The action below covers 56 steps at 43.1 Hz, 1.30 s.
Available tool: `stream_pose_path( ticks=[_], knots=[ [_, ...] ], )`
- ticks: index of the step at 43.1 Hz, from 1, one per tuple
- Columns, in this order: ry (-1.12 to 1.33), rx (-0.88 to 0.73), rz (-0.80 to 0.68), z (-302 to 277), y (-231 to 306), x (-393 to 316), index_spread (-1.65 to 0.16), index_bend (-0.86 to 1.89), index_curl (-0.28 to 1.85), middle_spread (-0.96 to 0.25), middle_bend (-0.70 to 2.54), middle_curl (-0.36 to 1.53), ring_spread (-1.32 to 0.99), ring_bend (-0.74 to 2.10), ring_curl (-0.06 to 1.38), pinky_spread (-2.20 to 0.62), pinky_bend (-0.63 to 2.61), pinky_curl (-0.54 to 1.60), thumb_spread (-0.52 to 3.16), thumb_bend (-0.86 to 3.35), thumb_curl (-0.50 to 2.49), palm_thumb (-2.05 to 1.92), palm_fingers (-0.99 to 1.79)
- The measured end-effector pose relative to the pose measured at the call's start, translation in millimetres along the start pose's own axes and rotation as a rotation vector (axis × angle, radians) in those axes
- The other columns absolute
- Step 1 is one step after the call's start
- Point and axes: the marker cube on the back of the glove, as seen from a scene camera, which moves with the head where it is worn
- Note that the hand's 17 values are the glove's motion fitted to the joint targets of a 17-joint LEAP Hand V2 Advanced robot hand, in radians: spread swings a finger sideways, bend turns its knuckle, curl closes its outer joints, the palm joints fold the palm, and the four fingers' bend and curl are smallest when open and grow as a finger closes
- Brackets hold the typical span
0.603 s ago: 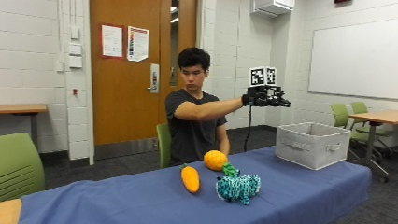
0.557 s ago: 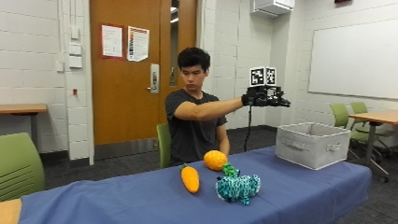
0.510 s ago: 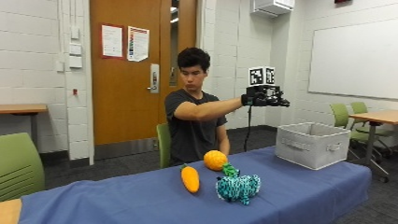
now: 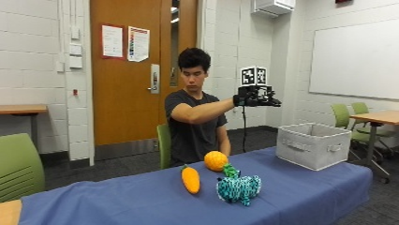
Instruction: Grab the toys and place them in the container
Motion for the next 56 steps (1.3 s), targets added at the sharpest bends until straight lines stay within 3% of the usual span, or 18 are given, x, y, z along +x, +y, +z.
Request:
stream_pose_path(
  ticks=[12, 22, 35, 42, 56],
  knots=[
    [0.004, 0.016, 0.016, 21.2, 51.8, 76.2, -0.25, 0.18, 0.29, -0.13, 0.25, 0.26, -0.36, 0.26, 0.17, -0.11, 0.33, 0.25, 1.03, -0.12, 0.03, -0.18, 0.17],
    [-0.054, -0.025, 0.086, 96.1, 93.2, 122.7, -0.26, 0.18, 0.31, -0.14, 0.25, 0.29, -0.37, 0.29, 0.2, -0.11, 0.34, 0.28, 1.02, -0.11, 0.03, -0.17, 0.19],
    [-0.045, -0.171, 0.125, 199.9, 118.6, 138.3, -0.26, 0.2, 0.36, -0.11, 0.16, 0.3, -0.37, 0.27, 0.22, -0.13, 0.42, 0.32, 1.01, -0.11, 0.05, -0.16, 0.15],
    [-0.033, -0.224, 0.142, 227.2, 132.3, 145.6, -0.27, 0.22, 0.39, -0.11, 0.16, 0.29, -0.37, 0.25, 0.22, -0.14, 0.47, 0.34, 1.0, -0.1, 0.07, -0.15, 0.13],
    [-0.091, -0.206, 0.156, 238.9, 150.4, 147.0, -0.3, 0.52, 0.5, -0.06, 0.1, 0.23, -0.32, 0.19, 0.21, -0.15, 0.62, 0.38, 1.08, 0.01, 0.16, 0.06, 0.15]
  ],
)
